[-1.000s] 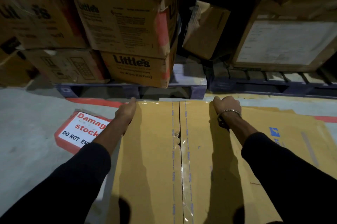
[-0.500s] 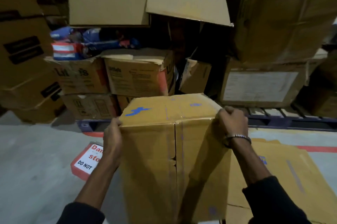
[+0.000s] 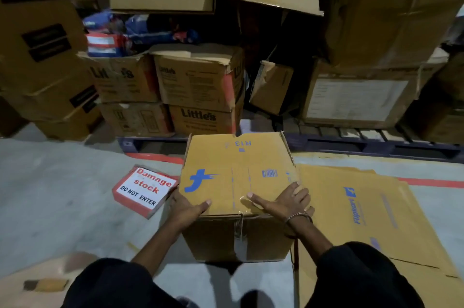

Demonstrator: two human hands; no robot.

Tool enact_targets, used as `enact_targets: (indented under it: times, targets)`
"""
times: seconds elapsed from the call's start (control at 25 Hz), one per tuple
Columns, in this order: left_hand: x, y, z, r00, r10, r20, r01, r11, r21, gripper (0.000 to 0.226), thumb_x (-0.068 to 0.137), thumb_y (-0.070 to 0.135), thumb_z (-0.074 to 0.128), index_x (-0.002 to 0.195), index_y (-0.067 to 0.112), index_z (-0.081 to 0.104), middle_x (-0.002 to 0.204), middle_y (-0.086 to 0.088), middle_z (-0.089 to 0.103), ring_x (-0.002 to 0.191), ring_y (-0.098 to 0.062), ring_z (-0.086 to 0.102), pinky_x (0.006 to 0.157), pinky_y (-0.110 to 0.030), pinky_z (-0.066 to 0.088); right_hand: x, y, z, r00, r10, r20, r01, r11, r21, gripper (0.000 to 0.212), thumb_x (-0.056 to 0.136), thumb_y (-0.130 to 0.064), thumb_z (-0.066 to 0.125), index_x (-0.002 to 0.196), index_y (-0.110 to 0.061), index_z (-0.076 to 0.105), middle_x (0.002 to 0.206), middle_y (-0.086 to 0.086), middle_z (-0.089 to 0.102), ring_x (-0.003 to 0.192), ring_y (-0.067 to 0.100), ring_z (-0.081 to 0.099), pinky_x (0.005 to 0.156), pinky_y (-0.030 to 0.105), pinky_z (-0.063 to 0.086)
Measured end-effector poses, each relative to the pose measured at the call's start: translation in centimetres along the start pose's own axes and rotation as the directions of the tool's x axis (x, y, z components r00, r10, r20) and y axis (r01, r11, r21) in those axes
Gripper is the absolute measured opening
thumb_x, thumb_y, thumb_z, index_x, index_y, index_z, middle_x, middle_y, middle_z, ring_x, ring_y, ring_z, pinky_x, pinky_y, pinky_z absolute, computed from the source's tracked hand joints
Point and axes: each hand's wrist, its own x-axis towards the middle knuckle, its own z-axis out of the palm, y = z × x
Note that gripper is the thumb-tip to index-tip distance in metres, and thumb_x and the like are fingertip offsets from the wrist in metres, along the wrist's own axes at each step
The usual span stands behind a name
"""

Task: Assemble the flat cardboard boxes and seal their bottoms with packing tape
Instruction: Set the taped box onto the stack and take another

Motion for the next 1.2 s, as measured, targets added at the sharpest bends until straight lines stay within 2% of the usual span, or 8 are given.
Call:
enact_targets:
  times: [0.16,0.36,0.56,0.72,0.84,0.96,1.04,1.2]
  targets:
    - [0.1,0.1,0.5,0.998,0.056,-0.017,-0.056,0.998,0.028,0.127,0.080,0.050,0.085,0.162,0.007,-0.002,0.169,-0.018,0.014,0.155,-0.040,0.016,0.124,-0.049,0.025,0.2,-0.4,1.7,0.996,-0.063,-0.070,0.051,0.985,-0.164,0.183,0.023,-0.116,0.035,0.159,-0.008,-0.022,0.164,0.028,-0.028,0.153,0.043,-0.026,0.118,0.071,-0.004]
    - [0.3,0.2,0.2,0.999,0.046,-0.024,-0.046,0.999,-0.018,0.121,0.077,0.043,0.090,0.159,0.006,0.009,0.164,-0.019,0.024,0.151,-0.039,0.026,0.121,-0.049,0.032,1.9,-0.5,1.8,0.936,-0.161,-0.313,0.062,0.951,-0.302,0.151,0.041,-0.116,0.011,0.160,-0.023,0.013,0.158,0.025,0.020,0.142,0.046,0.022,0.108,0.064,0.031]
    - [1.2,1.2,-0.7,0.999,-0.036,0.028,0.037,0.998,-0.056,0.135,0.069,0.035,0.097,0.158,0.000,0.002,0.165,-0.019,0.024,0.149,-0.035,0.033,0.117,-0.041,0.038,3.0,0.0,1.4,0.934,-0.109,-0.339,0.022,0.968,-0.251,0.139,0.047,-0.115,0.010,0.154,-0.026,0.022,0.154,0.023,0.030,0.133,0.045,0.036,0.104,0.060,0.032]
    - [3.4,1.2,-1.2,0.993,-0.093,0.075,0.107,0.973,-0.203,0.154,0.053,0.042,0.102,0.162,0.003,0.000,0.166,-0.014,0.029,0.148,-0.033,0.038,0.118,-0.044,0.039,3.1,-0.9,0.4,0.980,-0.086,-0.177,0.073,0.994,-0.078,0.155,0.040,-0.117,0.023,0.164,-0.027,-0.002,0.169,0.025,0.001,0.154,0.047,0.009,0.119,0.068,0.013]
    - [3.7,1.2,-1.0,0.996,-0.051,0.078,0.069,0.969,-0.239,0.148,0.041,0.047,0.106,0.159,0.009,0.025,0.157,-0.007,0.045,0.140,-0.031,0.049,0.113,-0.047,0.046,2.1,-1.0,1.8,0.967,-0.228,-0.110,0.188,0.939,-0.289,0.158,0.041,-0.117,0.021,0.162,-0.022,-0.016,0.165,0.027,-0.024,0.154,0.043,-0.023,0.119,0.067,-0.009]
    - [3.7,1.2,-0.4,0.995,-0.068,0.075,0.084,0.969,-0.233,0.135,0.059,0.036,0.102,0.160,0.003,0.019,0.160,-0.013,0.039,0.145,-0.033,0.041,0.117,-0.046,0.040,2.4,-1.4,3.1,0.936,-0.299,-0.184,0.215,0.902,-0.374,0.146,0.049,-0.115,0.012,0.164,-0.026,0.003,0.168,0.026,0.002,0.154,0.044,0.002,0.118,0.063,0.009]
    - [4.1,0.9,-0.4,0.995,-0.052,0.080,0.069,0.972,-0.225,0.133,0.060,0.035,0.101,0.160,0.003,0.020,0.161,-0.014,0.039,0.145,-0.034,0.041,0.117,-0.045,0.040,3.6,-1.7,2.9,0.901,-0.329,-0.283,0.207,0.899,-0.385,0.127,0.061,-0.110,0.008,0.157,-0.029,0.024,0.151,0.018,0.031,0.135,0.040,0.029,0.105,0.058,0.027]
    - [4.5,0.4,-0.5,0.994,-0.009,0.107,0.038,0.962,-0.271,0.127,0.059,0.038,0.101,0.158,0.005,0.028,0.153,-0.009,0.048,0.138,-0.032,0.049,0.114,-0.045,0.044,5.5,-1.9,1.3,0.871,-0.358,-0.337,0.204,0.886,-0.416,0.100,0.082,-0.096,0.019,0.152,-0.026,0.035,0.141,0.015,0.043,0.127,0.036,0.038,0.099,0.055,0.036]
